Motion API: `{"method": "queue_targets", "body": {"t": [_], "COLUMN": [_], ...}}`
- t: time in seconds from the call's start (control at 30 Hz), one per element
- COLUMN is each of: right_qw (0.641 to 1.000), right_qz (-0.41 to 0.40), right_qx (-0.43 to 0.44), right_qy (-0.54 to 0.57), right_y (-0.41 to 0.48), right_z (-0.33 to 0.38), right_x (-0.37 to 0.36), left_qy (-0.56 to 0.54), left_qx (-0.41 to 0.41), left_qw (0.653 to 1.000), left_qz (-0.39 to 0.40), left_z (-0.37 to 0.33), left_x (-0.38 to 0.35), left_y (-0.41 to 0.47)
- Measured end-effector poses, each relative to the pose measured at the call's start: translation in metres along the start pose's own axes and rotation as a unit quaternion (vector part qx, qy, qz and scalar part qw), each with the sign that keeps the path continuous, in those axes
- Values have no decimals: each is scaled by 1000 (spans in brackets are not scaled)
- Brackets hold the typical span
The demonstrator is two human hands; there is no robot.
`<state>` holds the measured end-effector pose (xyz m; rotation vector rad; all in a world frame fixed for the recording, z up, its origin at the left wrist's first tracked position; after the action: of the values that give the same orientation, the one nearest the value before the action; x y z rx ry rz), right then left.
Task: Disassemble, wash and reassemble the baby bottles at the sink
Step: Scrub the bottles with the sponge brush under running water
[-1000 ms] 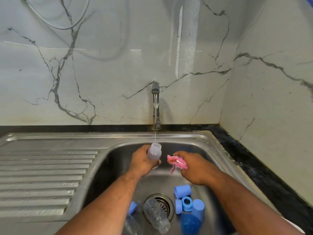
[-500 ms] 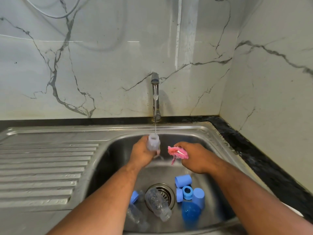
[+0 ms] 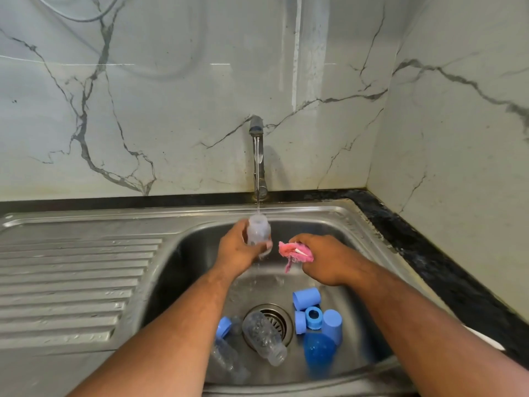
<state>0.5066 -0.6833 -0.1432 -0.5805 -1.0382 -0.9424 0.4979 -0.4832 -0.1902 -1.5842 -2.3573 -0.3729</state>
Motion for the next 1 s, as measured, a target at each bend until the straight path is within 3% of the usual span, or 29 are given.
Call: {"method": "queue_targets", "body": {"t": [0.13, 0.27, 0.37, 0.4, 0.47, 0.57, 0.67, 1.0], "right_qw": [1000, 1000, 1000, 1000, 1000, 1000, 1000, 1000], "right_qz": [-2, -1, -1, 3, 4, 6, 13, 27], "right_qx": [-1, -4, -6, -6, -7, -6, -3, 2], "right_qy": [0, -3, -1, -2, -2, 2, -5, -11], "right_y": [-1, 0, -1, -1, -2, -2, -3, -6], "right_z": [1, 1, 2, 2, 2, 4, 6, 10], "right_x": [-1, 1, 0, 0, 0, 1, 0, -2], "left_qy": [47, 42, 75, 51, -105, -363, -446, -506], "left_qx": [27, -23, -8, 4, 43, 181, 242, 284], "left_qw": [998, 999, 997, 999, 993, 913, 859, 809], "left_qz": [31, -17, -15, -15, -9, 31, 68, 97], "left_z": [3, -4, 0, 2, -4, -12, -15, -12], "left_x": [-5, -1, -2, -2, -1, -10, -17, -16], "left_y": [-2, 3, 2, 2, 1, -4, -9, -9]}}
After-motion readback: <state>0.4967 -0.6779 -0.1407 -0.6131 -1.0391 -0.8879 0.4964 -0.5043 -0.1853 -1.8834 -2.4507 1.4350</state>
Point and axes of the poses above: each hand's wrist, its own y-axis towards the middle knuckle, its own x-axis out of the back of the hand, z = x × y, the point moved 6 cm from there along y, towards the middle knuckle, and after that the axes turned 2 degrees about y, right-handed, at the moved point
